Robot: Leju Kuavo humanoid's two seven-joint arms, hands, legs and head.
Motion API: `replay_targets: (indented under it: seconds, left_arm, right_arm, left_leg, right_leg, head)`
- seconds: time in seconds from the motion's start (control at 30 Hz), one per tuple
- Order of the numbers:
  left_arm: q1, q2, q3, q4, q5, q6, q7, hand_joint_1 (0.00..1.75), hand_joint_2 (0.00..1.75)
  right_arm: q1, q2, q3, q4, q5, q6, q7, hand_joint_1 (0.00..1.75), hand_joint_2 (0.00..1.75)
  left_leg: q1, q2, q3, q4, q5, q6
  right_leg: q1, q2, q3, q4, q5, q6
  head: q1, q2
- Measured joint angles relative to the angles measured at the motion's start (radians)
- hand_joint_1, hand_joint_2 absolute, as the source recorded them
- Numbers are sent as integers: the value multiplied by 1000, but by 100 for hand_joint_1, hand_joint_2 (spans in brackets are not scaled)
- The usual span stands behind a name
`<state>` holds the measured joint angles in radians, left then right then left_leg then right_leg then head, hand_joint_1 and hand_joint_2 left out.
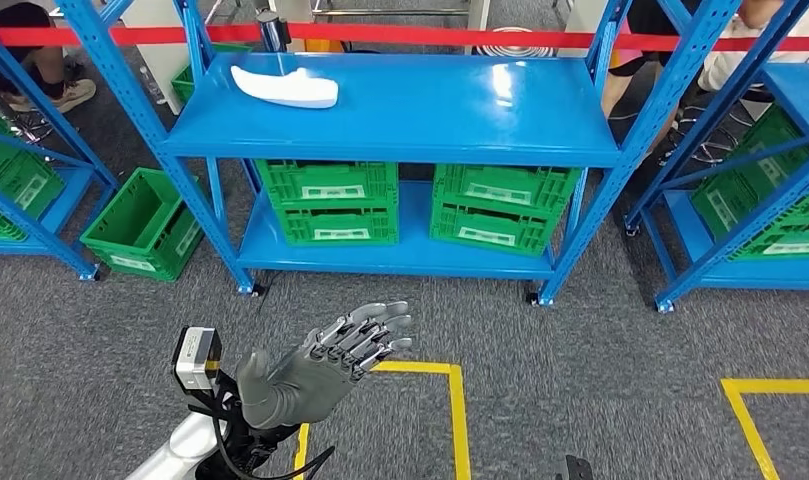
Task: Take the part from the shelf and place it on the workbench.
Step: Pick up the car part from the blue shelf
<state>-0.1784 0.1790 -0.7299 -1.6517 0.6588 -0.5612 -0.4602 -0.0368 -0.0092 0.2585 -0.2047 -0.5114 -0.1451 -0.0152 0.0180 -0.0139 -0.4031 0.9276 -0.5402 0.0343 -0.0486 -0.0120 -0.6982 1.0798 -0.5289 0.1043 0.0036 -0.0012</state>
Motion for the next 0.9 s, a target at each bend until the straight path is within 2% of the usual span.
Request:
replay_targets:
  seconds: [0.03, 0.07, 0.1, 0.13, 0.17, 0.23, 0.27, 0.3, 0.33, 0.37, 0.4, 0.43, 0.5, 0.53, 0.57, 0.63, 0.67, 0.73, 0.77, 0.83, 0.87, 0.9]
  left_arm:
    - [5, 2, 0, -1, -1, 0, -1, 0, 0]
    - [9, 4, 0, -2, -2, 1, -1, 0, 0]
    - [10, 6, 1, -6, -2, 1, -2, 0, 0]
    - [10, 7, 2, -11, -3, 1, -4, 0, 0]
    - [7, 8, 3, -16, -3, 1, -4, 0, 0]
    - [5, 9, 4, -24, -3, -1, -6, 0, 0]
    - [6, 10, 4, -25, -2, -2, -6, 0, 0]
    - [7, 12, 4, -25, -2, -2, -6, 0, 0]
    - [8, 14, 5, -25, -2, -4, -6, 0, 0]
    - [10, 15, 5, -25, -2, -5, -6, 0, 0]
    - [11, 16, 6, -26, -2, -7, -6, 0, 0]
    - [12, 16, 7, -26, -2, -8, -6, 0, 0]
    - [13, 17, 11, -30, -2, -11, -6, 0, 0]
    - [13, 17, 12, -32, -2, -11, -6, 0, 0]
    - [14, 17, 14, -34, -2, -11, -7, 0, 0]
    - [15, 18, 18, -39, -2, -12, -7, 0, 0]
    - [16, 17, 19, -42, -2, -12, -7, 0, 0]
    - [17, 16, 19, -47, -2, -12, -7, 0, 0]
    - [17, 15, 19, -48, -2, -12, -7, 0, 0]
    - [18, 14, 19, -48, -2, -12, -7, 0, 0]
    - [20, 14, 18, -48, -2, -12, -7, 0, 0]
    - [21, 14, 18, -48, -2, -12, -7, 0, 0]
  right_arm:
    - [2, 0, 1, 2, 0, 0, 0, 0, 0]
    - [3, 1, 1, 4, 0, 0, -1, 0, 0]
    - [3, 2, 1, 5, 0, 0, -1, 0, 0]
    - [0, 2, 2, 5, 0, 0, -2, 0, 0]
    - [-2, 3, 2, 4, 0, 0, -2, 0, 0]
    - [-6, 2, 1, 4, 0, 0, -4, 0, 0]
    - [-6, 2, 1, 4, 0, -1, -4, 0, 0]
    - [-4, 2, 1, 4, 0, -1, -5, 0, 0]
    - [-2, 2, 1, 4, 0, -1, -5, 0, 0]
    - [0, 2, 1, 4, 0, -2, -5, 0, 0]
    - [2, 2, 1, 4, 0, -2, -6, 0, 0]
    - [3, 3, 1, 4, 0, -2, -6, 0, 0]
    - [2, 5, 1, 4, 0, -2, -6, 0, 0]
    - [1, 6, 1, 4, 0, -2, -7, 0, 0]
    - [0, 8, 1, 4, 0, -2, -7, 0, 0]
    - [-2, 11, 1, 4, 0, -2, -7, 0, 0]
    - [-3, 12, 1, 4, 0, -2, -7, 0, 0]
    - [-5, 12, 1, 4, 0, -2, -7, 0, 0]
    - [-6, 11, 1, 4, 0, -2, -7, 0, 0]
    - [-7, 8, 1, 4, 0, -2, -7, 0, 0]
    - [-6, 6, 1, 4, 0, -2, -7, 0, 0]
    - [-5, 5, 1, 4, 0, -2, -7, 0, 0]
  left_leg:
    - [-2, -1, 11, 5, -21, -10]
    - [-3, 0, 20, 10, -39, -18]
    - [-4, 1, 24, 15, -50, -24]
    - [-3, 3, 18, 25, -48, -29]
    - [1, 7, 5, 55, -37, -32]
    - [6, 11, -63, 174, -17, -38]
    - [7, 12, -108, 243, -30, -41]
    - [7, 12, -151, 300, -63, -44]
    - [7, 12, -187, 337, -104, -46]
    - [7, 12, -214, 350, -131, -47]
    - [7, 12, -229, 338, -130, -46]
    - [5, 12, -233, 300, -95, -41]
    - [-3, 13, -217, 180, 30, -18]
    - [-8, 14, -208, 133, 70, -4]
    - [-13, 14, -201, 104, 91, 7]
    - [-20, 12, -195, 87, 92, 19]
    - [-18, 11, -186, 74, 99, 21]
    - [-14, 12, -167, 47, 111, 25]
    - [-12, 13, -159, 37, 114, 26]
    - [-14, 12, -156, 34, 112, 28]
    - [-15, 10, -155, 35, 110, 28]
    - [-15, 9, -154, 36, 107, 26]
  right_leg:
    - [-2, -8, -1, -37, 77, 6]
    - [-3, -13, -1, -58, 139, 1]
    - [0, -15, 1, -59, 165, -17]
    - [1, -9, 6, -51, 155, -42]
    - [0, -5, 11, -51, 148, -55]
    - [-1, 1, 31, -57, 134, -76]
    - [0, 5, 43, -61, 126, -83]
    - [2, 7, 56, -64, 117, -89]
    - [4, 10, 69, -65, 107, -93]
    - [7, 14, 82, -66, 97, -94]
    - [10, 17, 95, -66, 88, -95]
    - [13, 20, 108, -66, 79, -96]
    - [18, 25, 129, -67, 66, -96]
    - [20, 27, 135, -69, 61, -95]
    - [21, 27, 137, -70, 58, -93]
    - [23, 27, 137, -76, 56, -84]
    - [23, 25, 136, -76, 54, -80]
    - [25, 21, 120, -41, 35, -80]
    - [25, 20, 94, 9, 13, -83]
    - [24, 19, 18, 145, -32, -86]
    - [23, 19, -13, 193, -42, -82]
    - [22, 19, -26, 205, -36, -74]
  head:
    - [1, 0]
    - [-1, 0]
    - [-3, 0]
    - [-7, 0]
    - [-10, 0]
    - [-12, 0]
    - [-13, 0]
    - [-14, 0]
    - [-14, 0]
    - [-14, 0]
    - [-14, 0]
    - [-14, 0]
    - [-13, 0]
    - [-12, 0]
    - [-13, 0]
    - [-13, 0]
    - [-13, 0]
    - [-11, 0]
    - [-9, 0]
    - [-8, 0]
    - [-7, 0]
    - [-7, 0]
